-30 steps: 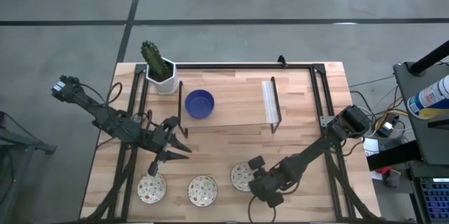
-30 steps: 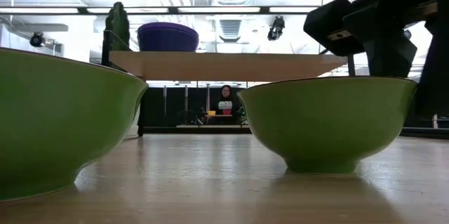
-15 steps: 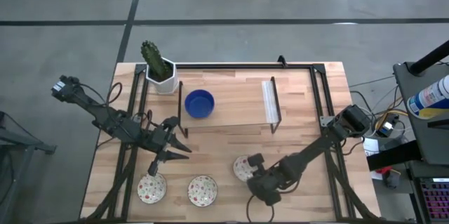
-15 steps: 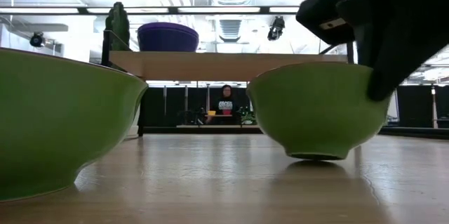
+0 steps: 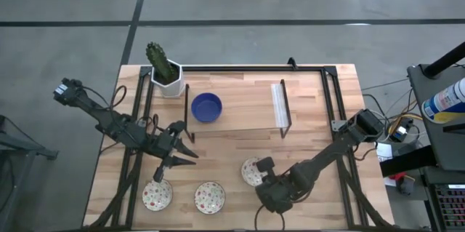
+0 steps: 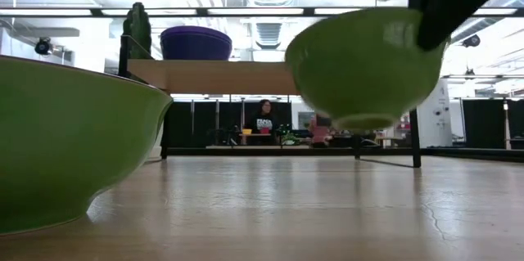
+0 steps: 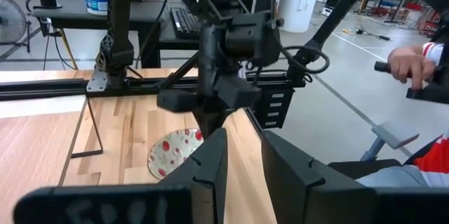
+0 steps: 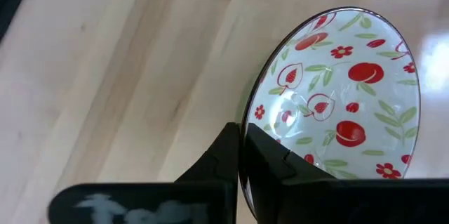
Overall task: Pick & Place Mini bowls
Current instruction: Put the right white patterned bowl on the shelf
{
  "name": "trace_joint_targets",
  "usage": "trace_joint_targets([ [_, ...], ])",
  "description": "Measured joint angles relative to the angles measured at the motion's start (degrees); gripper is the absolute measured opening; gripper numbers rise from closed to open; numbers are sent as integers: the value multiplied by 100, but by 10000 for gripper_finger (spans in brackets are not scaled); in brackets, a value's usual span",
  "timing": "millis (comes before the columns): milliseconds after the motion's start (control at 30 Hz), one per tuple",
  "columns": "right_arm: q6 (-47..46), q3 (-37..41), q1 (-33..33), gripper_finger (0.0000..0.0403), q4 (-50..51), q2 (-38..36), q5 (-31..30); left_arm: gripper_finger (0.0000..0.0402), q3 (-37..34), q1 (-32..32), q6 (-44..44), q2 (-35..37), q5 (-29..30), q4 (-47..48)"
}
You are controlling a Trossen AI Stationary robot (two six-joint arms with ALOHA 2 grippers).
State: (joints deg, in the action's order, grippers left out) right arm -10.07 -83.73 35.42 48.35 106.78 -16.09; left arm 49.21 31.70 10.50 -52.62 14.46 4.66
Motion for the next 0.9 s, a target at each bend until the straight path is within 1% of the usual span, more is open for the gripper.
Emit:
trace_joint_targets([
  [267, 225, -754, -6, 11, 677, -2, -314, 83, -2, 0, 2, 0, 0, 73],
  [400, 273, -1219, 0, 11, 1332, -5, -718, 83, -2, 0, 0, 0, 0, 118],
  [633, 258, -1934, -59, 11, 2345, -7, -1595, 83, -41, 0, 44, 0, -2, 156],
  [900, 420, -2450, -559, 11, 2982, -22, -1709, 83, -160, 0, 46, 0, -2, 144],
])
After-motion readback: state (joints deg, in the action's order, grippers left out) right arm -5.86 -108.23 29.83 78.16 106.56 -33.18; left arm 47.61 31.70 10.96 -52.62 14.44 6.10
